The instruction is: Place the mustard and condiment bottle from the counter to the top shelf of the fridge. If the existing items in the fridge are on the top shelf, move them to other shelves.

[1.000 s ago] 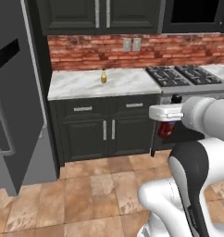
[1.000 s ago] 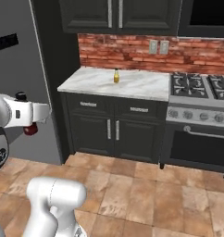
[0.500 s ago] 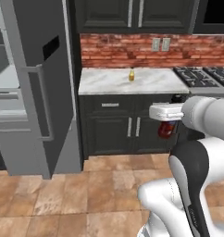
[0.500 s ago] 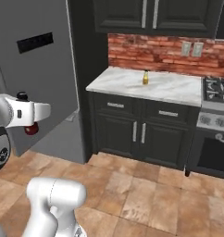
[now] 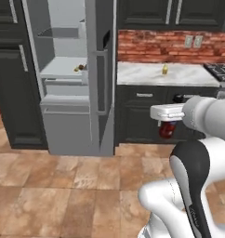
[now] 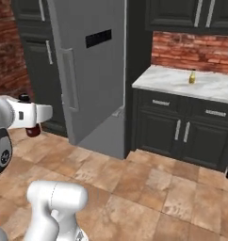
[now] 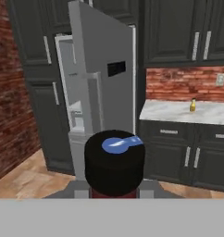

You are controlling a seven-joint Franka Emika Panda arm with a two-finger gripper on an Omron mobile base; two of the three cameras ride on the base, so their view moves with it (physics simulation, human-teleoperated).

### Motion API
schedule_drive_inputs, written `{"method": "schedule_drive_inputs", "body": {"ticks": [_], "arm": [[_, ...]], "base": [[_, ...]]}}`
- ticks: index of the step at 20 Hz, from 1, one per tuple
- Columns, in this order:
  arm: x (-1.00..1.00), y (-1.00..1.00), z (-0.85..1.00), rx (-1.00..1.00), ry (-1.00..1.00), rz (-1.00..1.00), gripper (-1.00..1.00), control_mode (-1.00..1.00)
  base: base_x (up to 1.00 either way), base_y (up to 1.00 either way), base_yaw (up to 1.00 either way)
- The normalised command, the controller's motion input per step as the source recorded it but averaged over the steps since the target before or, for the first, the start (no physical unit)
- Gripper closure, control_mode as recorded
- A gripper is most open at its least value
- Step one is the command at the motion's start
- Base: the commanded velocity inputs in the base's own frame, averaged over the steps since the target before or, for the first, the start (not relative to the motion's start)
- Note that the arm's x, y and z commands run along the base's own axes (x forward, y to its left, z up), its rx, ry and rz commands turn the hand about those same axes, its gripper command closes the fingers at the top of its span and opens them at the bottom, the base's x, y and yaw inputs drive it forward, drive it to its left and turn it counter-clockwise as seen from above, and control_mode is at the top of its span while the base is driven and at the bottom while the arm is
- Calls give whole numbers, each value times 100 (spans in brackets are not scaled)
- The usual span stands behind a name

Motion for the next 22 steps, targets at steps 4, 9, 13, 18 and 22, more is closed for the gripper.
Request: {"method": "schedule_drive_inputs", "body": {"ticks": [4, 9, 13, 18, 22], "arm": [[0, 0, 0, 0, 0, 0, 100, 100], [0, 0, 0, 0, 0, 0, 100, 100], [0, 0, 0, 0, 0, 0, 100, 100], [0, 0, 0, 0, 0, 0, 100, 100], [0, 0, 0, 0, 0, 0, 100, 100]], "base": [[-49, 100, 20], [40, 100, 5], [100, 100, -2], [100, 100, -17], [100, 91, -27]]}}
